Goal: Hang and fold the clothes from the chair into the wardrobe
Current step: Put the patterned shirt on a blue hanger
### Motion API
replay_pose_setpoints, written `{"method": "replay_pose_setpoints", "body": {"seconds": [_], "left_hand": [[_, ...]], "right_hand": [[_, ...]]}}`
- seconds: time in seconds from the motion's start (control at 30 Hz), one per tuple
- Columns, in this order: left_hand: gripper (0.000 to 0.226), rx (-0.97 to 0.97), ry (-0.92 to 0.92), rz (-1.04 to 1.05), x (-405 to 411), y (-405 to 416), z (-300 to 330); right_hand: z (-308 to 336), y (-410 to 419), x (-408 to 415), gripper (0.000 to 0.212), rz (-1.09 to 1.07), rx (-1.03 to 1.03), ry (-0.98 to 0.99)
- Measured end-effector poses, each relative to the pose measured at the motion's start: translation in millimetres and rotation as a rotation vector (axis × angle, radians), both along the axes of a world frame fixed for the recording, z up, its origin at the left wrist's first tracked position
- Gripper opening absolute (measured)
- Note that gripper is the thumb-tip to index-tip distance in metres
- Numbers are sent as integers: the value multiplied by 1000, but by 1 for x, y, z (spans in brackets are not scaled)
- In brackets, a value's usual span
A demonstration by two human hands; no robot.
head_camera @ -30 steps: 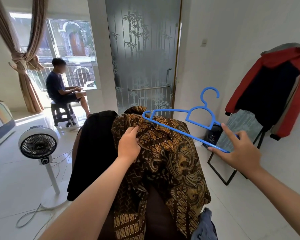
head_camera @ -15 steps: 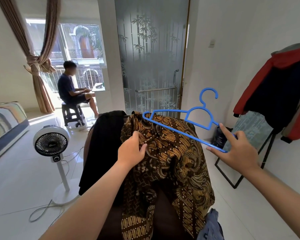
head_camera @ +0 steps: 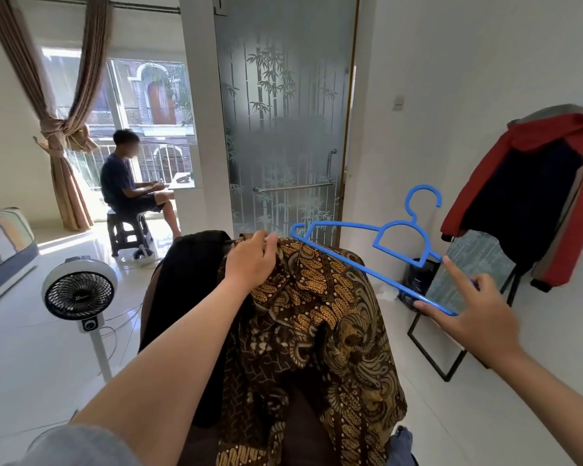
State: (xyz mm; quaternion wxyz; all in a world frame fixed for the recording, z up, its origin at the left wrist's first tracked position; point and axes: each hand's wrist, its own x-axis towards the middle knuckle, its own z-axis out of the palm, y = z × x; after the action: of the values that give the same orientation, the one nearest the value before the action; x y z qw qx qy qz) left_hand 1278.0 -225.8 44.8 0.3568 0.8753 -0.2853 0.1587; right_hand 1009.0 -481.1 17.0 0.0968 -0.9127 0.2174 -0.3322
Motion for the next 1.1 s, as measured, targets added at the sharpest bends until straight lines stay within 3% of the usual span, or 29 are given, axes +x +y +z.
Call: {"method": "replay_pose_setpoints", "body": {"seconds": [0.2, 0.53, 0.63, 0.83, 1.1], "left_hand": [[42, 1, -27, 165, 4, -9, -7], [53, 103, -45, 225, 11, -17, -5], [46, 94, -21, 230, 12, -20, -4], [32, 51, 50, 147, 12, -8, -5], [52, -17, 202, -42, 0, 2, -5]], "right_hand": [[-6, -1, 3, 92, 9, -43, -7], [-10, 3, 14, 90, 36, -75, -5], [-10, 2, 15, 91, 36, -71, -13], [-7, 4, 13, 93, 52, -70, 22], [1, 14, 7, 93, 46, -100, 34]]}}
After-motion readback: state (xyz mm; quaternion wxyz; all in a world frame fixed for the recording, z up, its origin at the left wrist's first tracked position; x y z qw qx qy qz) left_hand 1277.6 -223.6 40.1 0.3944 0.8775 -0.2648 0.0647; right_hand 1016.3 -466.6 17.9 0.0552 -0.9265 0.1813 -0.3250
